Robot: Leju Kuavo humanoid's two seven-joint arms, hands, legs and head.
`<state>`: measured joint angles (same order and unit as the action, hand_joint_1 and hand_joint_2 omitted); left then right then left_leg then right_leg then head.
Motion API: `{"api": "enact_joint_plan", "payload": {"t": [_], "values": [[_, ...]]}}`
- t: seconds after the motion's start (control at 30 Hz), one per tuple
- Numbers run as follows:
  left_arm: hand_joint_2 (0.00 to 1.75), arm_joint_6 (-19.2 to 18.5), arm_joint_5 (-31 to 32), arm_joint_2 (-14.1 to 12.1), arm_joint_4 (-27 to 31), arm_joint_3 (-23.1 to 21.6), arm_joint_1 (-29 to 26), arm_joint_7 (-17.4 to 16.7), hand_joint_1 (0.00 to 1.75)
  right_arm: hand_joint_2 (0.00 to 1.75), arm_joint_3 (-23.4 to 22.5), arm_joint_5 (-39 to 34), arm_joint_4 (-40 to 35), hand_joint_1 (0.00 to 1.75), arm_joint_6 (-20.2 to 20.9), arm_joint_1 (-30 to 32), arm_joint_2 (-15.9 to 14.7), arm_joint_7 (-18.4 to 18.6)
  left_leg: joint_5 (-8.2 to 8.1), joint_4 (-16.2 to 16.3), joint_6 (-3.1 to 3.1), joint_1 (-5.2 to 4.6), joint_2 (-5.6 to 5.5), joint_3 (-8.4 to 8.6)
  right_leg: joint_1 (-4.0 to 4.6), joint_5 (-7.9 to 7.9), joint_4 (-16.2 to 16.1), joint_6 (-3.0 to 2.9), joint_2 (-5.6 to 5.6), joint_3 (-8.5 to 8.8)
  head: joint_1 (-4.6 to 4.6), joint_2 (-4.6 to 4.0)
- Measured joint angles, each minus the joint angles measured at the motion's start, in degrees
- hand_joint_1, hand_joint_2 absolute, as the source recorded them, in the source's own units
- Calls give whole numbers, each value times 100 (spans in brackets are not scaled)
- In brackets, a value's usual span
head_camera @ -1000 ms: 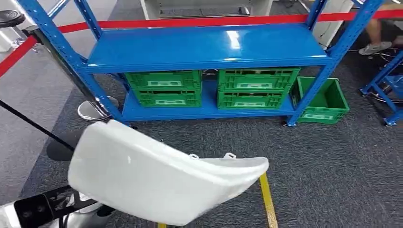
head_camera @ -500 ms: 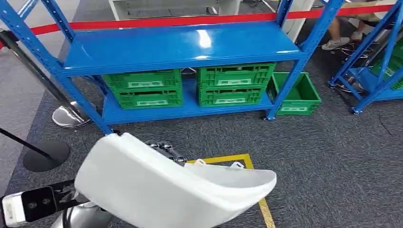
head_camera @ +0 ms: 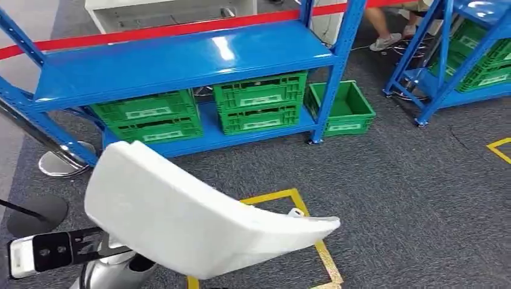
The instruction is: Take the parts from the cabinet and place them on the table.
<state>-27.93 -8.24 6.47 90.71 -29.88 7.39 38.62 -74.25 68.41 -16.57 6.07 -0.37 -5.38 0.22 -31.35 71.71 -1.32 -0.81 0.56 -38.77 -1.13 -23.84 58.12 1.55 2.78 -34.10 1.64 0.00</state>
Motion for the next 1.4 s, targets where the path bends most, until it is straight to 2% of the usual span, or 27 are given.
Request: {"api": "enact_joint_plan", "payload": {"t": [0.07, 0.1, 0.13, 0.23, 0.27, 0.3, 0.33, 0.4, 0.47, 0.5, 0.53, 0.57, 0.6, 0.67, 0.77, 0.8, 0.83, 0.9, 0.97, 1.03, 1.07, 1.1, 1.13, 1.2, 1.27, 1.33, 1.4], "values": [[175, -13, -4, 11, 0, 0, -7, -13, 175, 0, -55, -31, 2, 0, 31, -23, 112, 79, 494, -952, 9, 33, -148, 501, -10, 20, 0, 31, 125, 2, 0, 0], [175, -24, 0, 9, 0, 0, -8, -17, 175, 0, -85, -40, 2, 0, 35, -40, 162, 116, 583, -1310, 5, 63, -392, 693, -7, 34, 2, 59, 177, -16, 2, 0], [175, -22, 24, 9, 0, 0, -8, -17, 175, 0, -118, -75, 9, 0, 37, -74, 224, 142, 517, -1522, 21, 84, -437, 744, 15, 34, 54, 88, 227, -65, 7, 0], [175, -9, 107, -2, -15, 0, -25, -17, 175, 0, -236, -201, 26, 0, 31, -53, 361, 148, 559, -1483, 101, 27, -350, 712, -44, 119, -45, 213, 331, -105, -2, 0], [175, -9, 118, 7, -15, 0, -20, -17, 175, 0, -284, -245, 44, 0, 35, -63, 407, 142, 606, -1540, 159, 68, -277, 717, -44, 112, -19, 236, 320, -147, 11, 0], [175, -13, 124, 7, -13, 0, -24, -17, 175, 0, -317, -271, 68, 0, 39, -78, 473, 122, 617, -1541, 185, 64, -231, 716, -15, -3, 119, 231, 47, -206, -31, 0], [175, -26, 127, 5, -13, 0, -29, -17, 175, 0, -349, -306, 89, 0, 50, -117, 512, 101, 612, -1541, 213, 58, -177, 710, -6, -241, 467, 242, -117, -361, -57, 0], [175, -39, 153, -9, -13, -2, -53, -20, 175, 0, -415, -369, 133, 0, 70, -205, 586, 57, 612, -1539, 225, 41, -27, 705, -7, -703, 1445, 264, -202, -784, -63, 0], [175, -48, 175, -28, -13, -11, -64, -26, 175, 0, -459, -402, 171, 0, 88, -230, 645, 24, 612, -1538, 224, 36, 90, 704, -7, -776, 1827, 279, -223, -922, -68, 0], [175, -44, 181, -39, -13, -15, -66, -35, 175, 0, -483, -420, 192, 0, 96, -229, 685, 20, 611, -1536, 222, 36, 136, 706, -9, -632, 1619, 280, -237, -787, -72, 0], [175, -28, 186, -44, -13, -20, -67, -39, 175, 0, -512, -440, 212, 0, 105, -229, 711, 13, 608, -1534, 215, 37, 181, 710, -12, -394, 1122, 279, -273, -508, -72, 0], [175, -13, 186, -46, -9, -26, -66, -48, 175, 0, -535, -459, 223, 0, 105, -238, 724, -4, 598, -1523, 190, 42, 221, 716, -13, -172, 540, 284, -361, -177, -70, 0], [175, -6, 188, -48, -4, -35, -65, -55, 175, 0, -555, -486, 230, 0, 105, -258, 744, -24, 581, -1501, 151, 23, 259, 722, -10, -118, 110, 292, -560, 55, -72, 0], [175, -6, 192, -70, 13, -52, -62, -79, 175, 0, -590, -532, 247, 0, 101, -306, 796, -79, 572, -1478, 88, -21, 307, 707, 18, -115, 71, 162, -469, 57, -59, 0], [175, 13, 194, -85, 26, -85, -49, -94, 175, 0, -680, -698, 273, 0, 103, -307, 840, -215, 571, -1498, 12, 1, 407, 716, 27, -78, 65, 50, -344, 18, -61, 0], [175, 29, 196, -85, 28, -100, -35, -100, 175, 0, -717, -767, 275, 0, 105, -309, 848, -284, 475, -1418, -37, 18, 258, 687, 10, -64, 63, 22, -305, 15, -55, 0], [175, 31, 199, -87, 28, -113, -29, -103, 175, 0, -739, -802, 278, 0, 114, -322, 849, -319, 319, -1219, -59, 22, 149, 604, 4, -57, 63, -4, -279, 7, -39, 0], [175, 42, 212, -107, 28, -129, -30, -111, 175, 0, -791, -864, 280, 0, 131, -373, 849, -409, -167, -224, -92, 38, 36, 134, 2, -38, 63, -38, -166, -29, -31, 0], [175, 44, 234, -133, 28, -157, -16, -118, 175, 0, -837, -927, 282, 0, 170, -373, 851, -524, -253, 249, -90, 39, 19, -129, 3, -25, 63, -41, -62, -52, -31, 0], [175, 46, 240, -133, 28, -164, 5, -131, 175, 0, -868, -1019, 286, 0, 243, -359, 855, -691, 101, -152, -53, 41, -5, 56, 0, -8, 63, -15, 57, -55, -31, 0], [175, 48, 243, -133, 31, -164, 26, -131, 175, 0, -881, -1030, 291, 0, 273, -362, 870, -789, 369, -630, -23, 42, -65, 298, -4, 4, 63, 2, 124, -54, -28, 0], [175, 48, 245, -133, 39, -164, 46, -133, 175, 0, -881, -1030, 293, 0, 287, -366, 879, -864, 573, -1127, 7, 46, -226, 563, -16, 17, 63, 24, 186, -56, -33, 0], [175, 48, 245, -133, 55, -164, 57, -133, 175, 0, -881, -1030, 297, 0, 300, -374, 892, -914, 571, -1397, 35, 39, -416, 689, 5, 24, 75, 52, 230, -78, -31, 0], [175, 48, 245, -135, 85, -164, 66, -133, 175, 0, -881, -1030, 297, 0, 319, -357, 892, -957, 555, -1476, 39, 39, -362, 695, -17, 63, 55, 131, 305, -134, -26, 0], [175, 48, 247, -131, 96, -170, 72, -133, 175, 0, -883, -1040, 310, 0, 330, -313, 901, -962, 609, -1524, 115, 36, -281, 701, -37, 106, -3, 215, 391, -174, -26, 0], [175, 42, 247, -111, 123, -188, 87, -133, 175, 0, -905, -1117, 315, 0, 330, -310, 905, -1025, 646, -1558, 184, 59, -176, 703, -10, -93, 244, 210, 11, -264, -48, 0], [175, 46, 249, -109, 125, -192, 69, -133, 175, 0, -949, -1242, 315, 0, 330, -361, 905, -1084, 640, -1557, 200, 52, -35, 702, -8, -601, 1174, 250, -173, -664, -55, 0]]}}
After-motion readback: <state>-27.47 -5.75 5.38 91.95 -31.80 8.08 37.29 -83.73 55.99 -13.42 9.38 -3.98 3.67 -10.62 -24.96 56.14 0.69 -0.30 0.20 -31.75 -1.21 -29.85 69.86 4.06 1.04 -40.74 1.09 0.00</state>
